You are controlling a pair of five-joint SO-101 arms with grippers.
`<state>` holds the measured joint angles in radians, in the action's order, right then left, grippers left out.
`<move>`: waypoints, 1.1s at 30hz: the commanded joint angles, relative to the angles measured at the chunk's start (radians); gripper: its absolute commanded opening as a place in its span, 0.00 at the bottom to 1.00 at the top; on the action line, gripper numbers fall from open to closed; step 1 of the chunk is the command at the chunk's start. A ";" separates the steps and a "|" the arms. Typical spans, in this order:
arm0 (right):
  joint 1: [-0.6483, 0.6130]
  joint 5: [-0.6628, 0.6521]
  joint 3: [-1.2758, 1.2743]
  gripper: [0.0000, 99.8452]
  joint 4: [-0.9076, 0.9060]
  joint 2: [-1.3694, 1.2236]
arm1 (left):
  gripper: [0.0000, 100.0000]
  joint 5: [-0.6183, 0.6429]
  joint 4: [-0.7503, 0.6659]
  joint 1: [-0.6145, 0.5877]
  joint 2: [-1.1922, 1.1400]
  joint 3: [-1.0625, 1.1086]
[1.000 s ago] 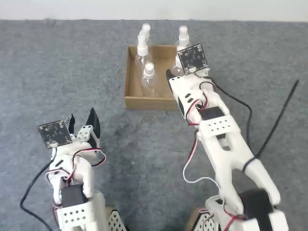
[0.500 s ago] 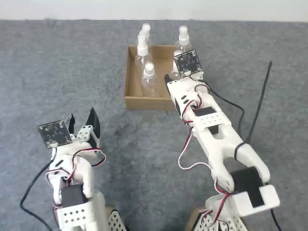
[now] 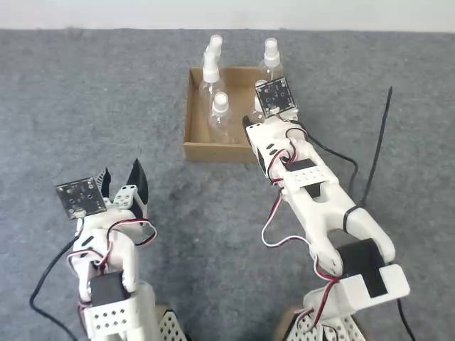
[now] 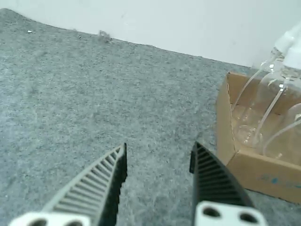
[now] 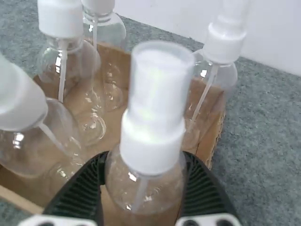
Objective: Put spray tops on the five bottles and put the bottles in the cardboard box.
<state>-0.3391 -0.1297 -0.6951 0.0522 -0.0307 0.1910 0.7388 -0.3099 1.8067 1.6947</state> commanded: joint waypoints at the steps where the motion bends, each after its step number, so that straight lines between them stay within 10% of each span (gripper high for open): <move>1: 0.012 -0.015 0.077 0.09 0.018 0.018 | 0.21 0.011 -0.031 -0.003 0.012 -0.010; 33: 0.007 -0.021 0.080 0.32 -0.102 0.035 | 0.21 0.011 -0.031 -0.003 0.012 -0.010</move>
<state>-0.3391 -0.1297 -0.6935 -0.0230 -0.0307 0.1910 0.7388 -0.3099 1.8067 1.6947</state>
